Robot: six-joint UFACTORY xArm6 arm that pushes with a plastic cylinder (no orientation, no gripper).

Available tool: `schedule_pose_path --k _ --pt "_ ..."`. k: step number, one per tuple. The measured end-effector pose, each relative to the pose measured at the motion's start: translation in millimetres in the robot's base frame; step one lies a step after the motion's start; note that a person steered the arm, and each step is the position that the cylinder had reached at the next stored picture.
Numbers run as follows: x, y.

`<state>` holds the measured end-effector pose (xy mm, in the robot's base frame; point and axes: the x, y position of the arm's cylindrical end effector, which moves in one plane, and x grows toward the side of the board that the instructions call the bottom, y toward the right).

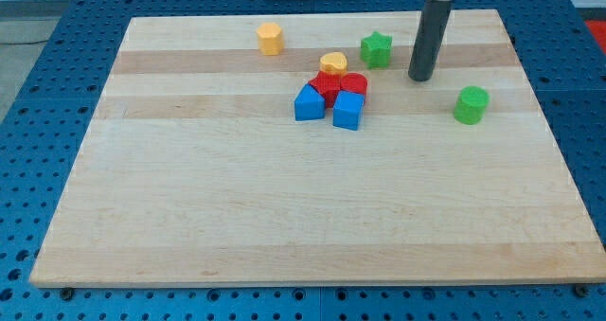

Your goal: Move the green star to the top of the green circle

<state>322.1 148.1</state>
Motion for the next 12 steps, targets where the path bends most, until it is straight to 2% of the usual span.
schedule_pose_path --k 1,2,3,4,5,8,9,11,12 --pt "-39 3" --pt "-70 -20" --pt "-87 -77" --pt "-81 -106" --pt "-52 -106" --pt "-41 -12" --pt "-39 3" --pt "-9 28" --pt "-14 36"
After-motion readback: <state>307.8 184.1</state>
